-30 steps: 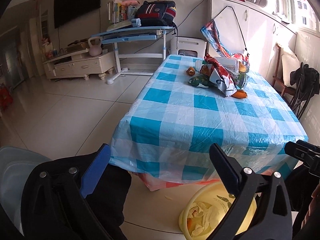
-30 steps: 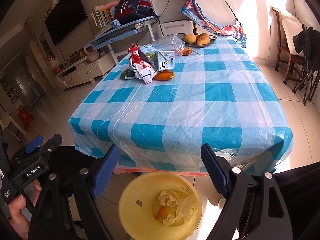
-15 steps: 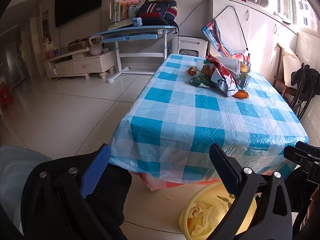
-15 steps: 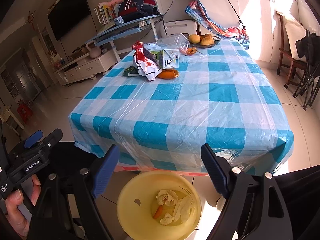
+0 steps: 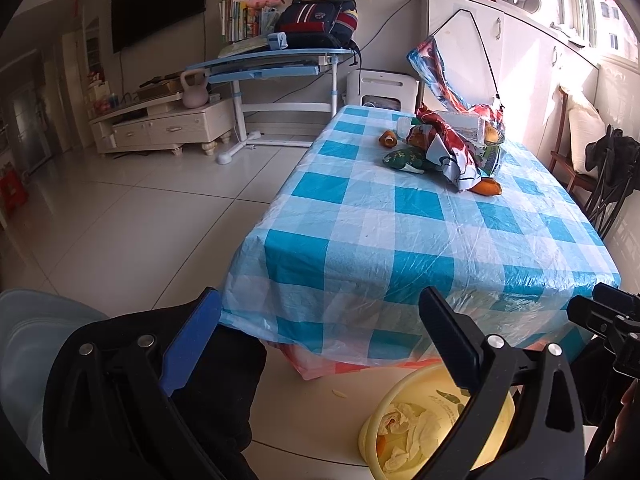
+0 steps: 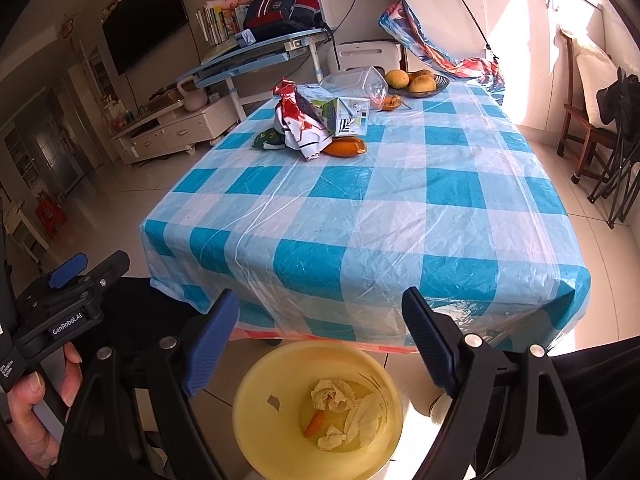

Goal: Collect trash

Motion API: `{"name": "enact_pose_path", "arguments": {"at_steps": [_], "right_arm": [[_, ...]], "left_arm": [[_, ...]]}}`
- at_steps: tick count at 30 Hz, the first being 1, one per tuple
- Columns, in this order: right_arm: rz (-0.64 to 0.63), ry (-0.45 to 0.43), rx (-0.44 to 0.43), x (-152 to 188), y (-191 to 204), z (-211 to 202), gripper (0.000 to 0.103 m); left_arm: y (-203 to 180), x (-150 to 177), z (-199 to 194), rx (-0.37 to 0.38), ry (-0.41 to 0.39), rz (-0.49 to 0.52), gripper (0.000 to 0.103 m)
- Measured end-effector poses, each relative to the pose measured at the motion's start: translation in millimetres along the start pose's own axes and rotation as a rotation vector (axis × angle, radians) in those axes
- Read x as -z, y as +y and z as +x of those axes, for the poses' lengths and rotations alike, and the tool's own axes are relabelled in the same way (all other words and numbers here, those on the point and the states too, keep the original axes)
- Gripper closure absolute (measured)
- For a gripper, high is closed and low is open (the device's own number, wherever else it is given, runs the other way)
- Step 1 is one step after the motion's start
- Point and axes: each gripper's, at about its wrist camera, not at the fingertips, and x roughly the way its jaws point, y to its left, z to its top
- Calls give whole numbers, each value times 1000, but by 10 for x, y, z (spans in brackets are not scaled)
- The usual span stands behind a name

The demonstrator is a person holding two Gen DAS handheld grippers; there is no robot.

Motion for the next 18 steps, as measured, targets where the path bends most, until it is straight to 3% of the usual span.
{"name": "enact_pose_path", "arguments": {"at_steps": [18], "right_arm": [[-4, -9, -20, -17, 44, -15, 22]], "left_arm": [[-54, -8, 12, 4, 8, -5, 7]]}}
